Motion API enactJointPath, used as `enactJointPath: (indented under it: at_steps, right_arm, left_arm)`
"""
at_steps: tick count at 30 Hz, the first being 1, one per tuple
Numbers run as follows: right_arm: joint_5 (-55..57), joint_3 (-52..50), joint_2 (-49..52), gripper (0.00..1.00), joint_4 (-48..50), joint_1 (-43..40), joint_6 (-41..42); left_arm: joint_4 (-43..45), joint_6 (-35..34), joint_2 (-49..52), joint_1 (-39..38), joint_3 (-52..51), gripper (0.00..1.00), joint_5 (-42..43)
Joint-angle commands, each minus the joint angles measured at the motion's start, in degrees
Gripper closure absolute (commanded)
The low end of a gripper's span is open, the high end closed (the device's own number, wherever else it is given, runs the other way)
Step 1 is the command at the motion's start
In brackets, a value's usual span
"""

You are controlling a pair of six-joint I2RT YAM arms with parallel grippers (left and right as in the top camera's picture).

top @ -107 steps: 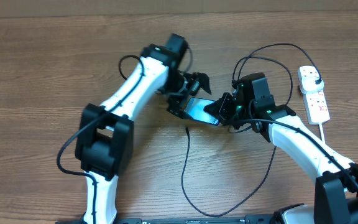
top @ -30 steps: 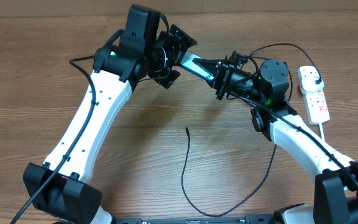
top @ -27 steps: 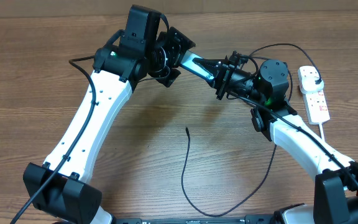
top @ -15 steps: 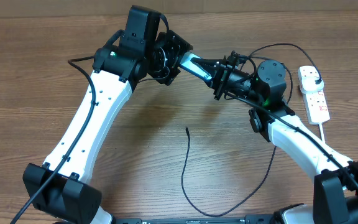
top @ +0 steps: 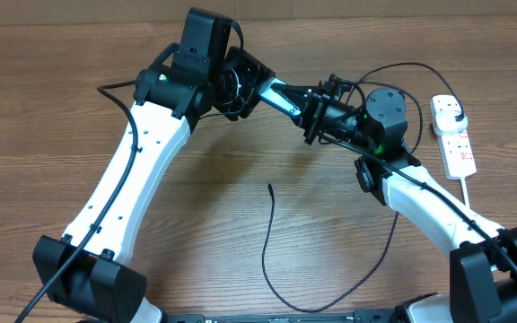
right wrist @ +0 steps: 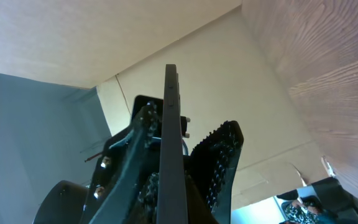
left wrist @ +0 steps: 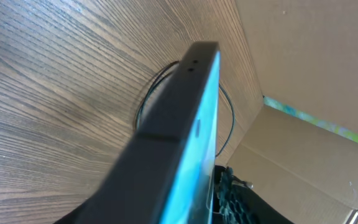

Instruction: Plug charger to phone and switch on socket

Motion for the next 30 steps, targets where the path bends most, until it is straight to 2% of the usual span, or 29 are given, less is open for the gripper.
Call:
enactJointPath:
  at_steps: [1,2,5,8,14,19,25,30]
  right_arm:
    - [-5.99,1.22,-1.55,0.96,2.71,2.08,7.65]
    - [-6.01,1.22,-1.55,0.96,2.71,2.08,7.63]
    - [-6.95,1.22,-1.55,0.96,2.73,2.12,7.02]
    - [-8.15,1.22,-1.55,0.96,3.02,2.12,7.02]
    - [-9.64,1.22,-1.55,0.96,4.07,2.12,6.99]
    - [-9.84,1.22,-1.55,0.96,9.11,2.12,7.04]
    - [-10.49,1.22,-1.55,0.96,9.94,2.19,7.02]
    - [-10.45,1.22,-1.55,0.96,9.94,2.51,7.02]
  left_arm:
    - [0.24,1.03,-0.07,-0.87,-0.42,0.57,-0.13]
    - [0.22,1.18,-0.07,-0.87,-0.42,0.62,-0.13]
    - [0.22,1.62,-0.07,-0.87,-0.42,0.65,-0.13]
    - [0.22,2.03,-0.07,-0.87,-0.42,0.63,-0.13]
    - [0.24,3.17,-0.07,-0.90,-0.42,0.66,-0.39]
    - [0.22,4.17,-0.04,-1.18,-0.44,0.66,-1.68]
    - [0.22,4.20,0.00,-1.18,-0.42,0.64,-1.95]
    - [0.20,4.22,0.00,-1.18,-0.42,0.69,-3.17]
